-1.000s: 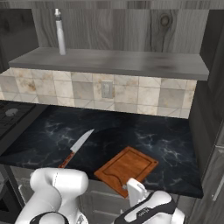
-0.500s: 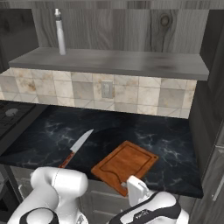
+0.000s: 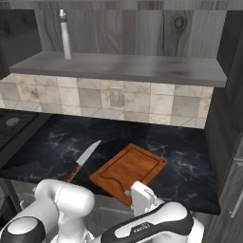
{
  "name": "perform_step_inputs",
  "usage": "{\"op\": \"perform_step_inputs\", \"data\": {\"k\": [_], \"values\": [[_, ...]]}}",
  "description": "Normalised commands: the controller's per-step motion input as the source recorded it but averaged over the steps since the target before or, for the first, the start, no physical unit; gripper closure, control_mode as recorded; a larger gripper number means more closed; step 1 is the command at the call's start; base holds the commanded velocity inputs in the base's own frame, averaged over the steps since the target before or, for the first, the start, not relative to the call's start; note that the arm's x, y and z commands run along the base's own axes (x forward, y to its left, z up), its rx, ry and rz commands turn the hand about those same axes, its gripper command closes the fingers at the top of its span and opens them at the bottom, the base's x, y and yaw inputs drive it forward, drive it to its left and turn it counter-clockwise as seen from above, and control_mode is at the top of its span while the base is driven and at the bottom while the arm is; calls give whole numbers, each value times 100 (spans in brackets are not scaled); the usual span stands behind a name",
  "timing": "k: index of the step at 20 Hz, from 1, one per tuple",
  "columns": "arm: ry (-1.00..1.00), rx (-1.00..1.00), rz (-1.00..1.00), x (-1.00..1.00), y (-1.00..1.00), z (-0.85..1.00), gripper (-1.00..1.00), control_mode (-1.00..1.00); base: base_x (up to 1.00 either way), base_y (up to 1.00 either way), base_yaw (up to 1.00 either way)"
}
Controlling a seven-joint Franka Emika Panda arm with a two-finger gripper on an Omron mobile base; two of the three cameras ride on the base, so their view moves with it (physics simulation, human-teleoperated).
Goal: Move the cutting board and knife to the sink. Then move spray from the cabinet to the counter.
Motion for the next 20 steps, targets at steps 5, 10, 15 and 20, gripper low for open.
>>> {"op": "perform_step_inputs", "data": {"k": [5,10,15,20], "values": [[0,0,1,-7,42,48,100,-100,0,0,0],[0,0,6,0,44,41,100,-100,0,0,0],[0,0,7,0,38,38,100,-100,0,0,0],[0,0,7,0,24,27,100,-100,0,0,0]]}}
